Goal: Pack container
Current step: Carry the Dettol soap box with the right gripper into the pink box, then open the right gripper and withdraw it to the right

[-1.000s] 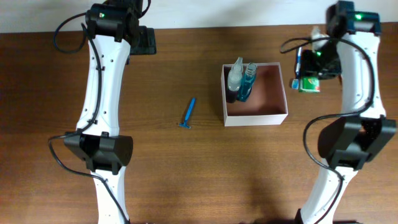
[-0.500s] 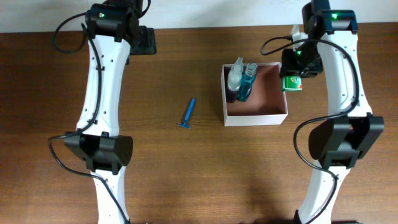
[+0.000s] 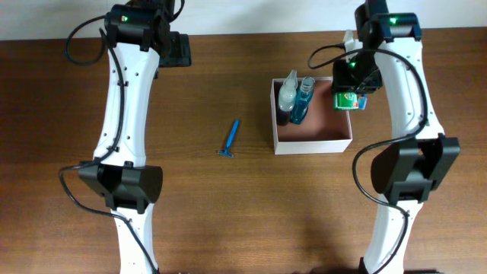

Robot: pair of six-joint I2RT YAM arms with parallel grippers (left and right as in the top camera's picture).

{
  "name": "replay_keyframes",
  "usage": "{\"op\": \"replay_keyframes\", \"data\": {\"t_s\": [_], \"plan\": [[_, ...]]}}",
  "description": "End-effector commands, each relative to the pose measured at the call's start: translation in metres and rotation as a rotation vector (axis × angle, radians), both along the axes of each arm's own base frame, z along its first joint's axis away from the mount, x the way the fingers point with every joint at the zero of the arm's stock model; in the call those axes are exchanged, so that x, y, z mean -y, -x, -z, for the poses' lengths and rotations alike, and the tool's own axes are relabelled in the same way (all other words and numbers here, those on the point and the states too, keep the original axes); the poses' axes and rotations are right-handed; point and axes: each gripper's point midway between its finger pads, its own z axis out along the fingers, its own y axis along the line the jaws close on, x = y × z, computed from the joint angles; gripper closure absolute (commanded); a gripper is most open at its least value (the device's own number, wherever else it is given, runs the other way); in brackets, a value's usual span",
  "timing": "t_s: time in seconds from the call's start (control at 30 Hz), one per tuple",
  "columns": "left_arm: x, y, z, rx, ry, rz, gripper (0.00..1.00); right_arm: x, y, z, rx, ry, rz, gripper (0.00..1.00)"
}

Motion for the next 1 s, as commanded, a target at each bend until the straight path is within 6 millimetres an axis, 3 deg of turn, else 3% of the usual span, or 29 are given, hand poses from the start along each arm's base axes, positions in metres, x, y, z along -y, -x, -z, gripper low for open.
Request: {"op": "replay_keyframes", "data": {"t_s": [0.0,0.17,0.5,0.97], "plan": [[-0.002,0.0,-0.003,0.009,-0.011,-0.001,0.01,-0.006,-0.001,0.012,-0.025,-0.006,-0.004,0.55],[-0.002,0.0,-0.004,0.009,-0.011,-0.001,0.01,-0.008,-0.001,0.025,-0.057,-0.005,-0.008,0.55],[-0.002,0.0,-0.003,0.009,-0.011,-0.001,0.01,-0.024,-0.002,0.026,-0.047,-0.005,-0.042,0.53],[-0.002,0.0,-0.003,0.009,-0.011,-0.001,0.01,-0.023,-0.006,0.026,-0.033,0.002,-0.041,0.46]]}}
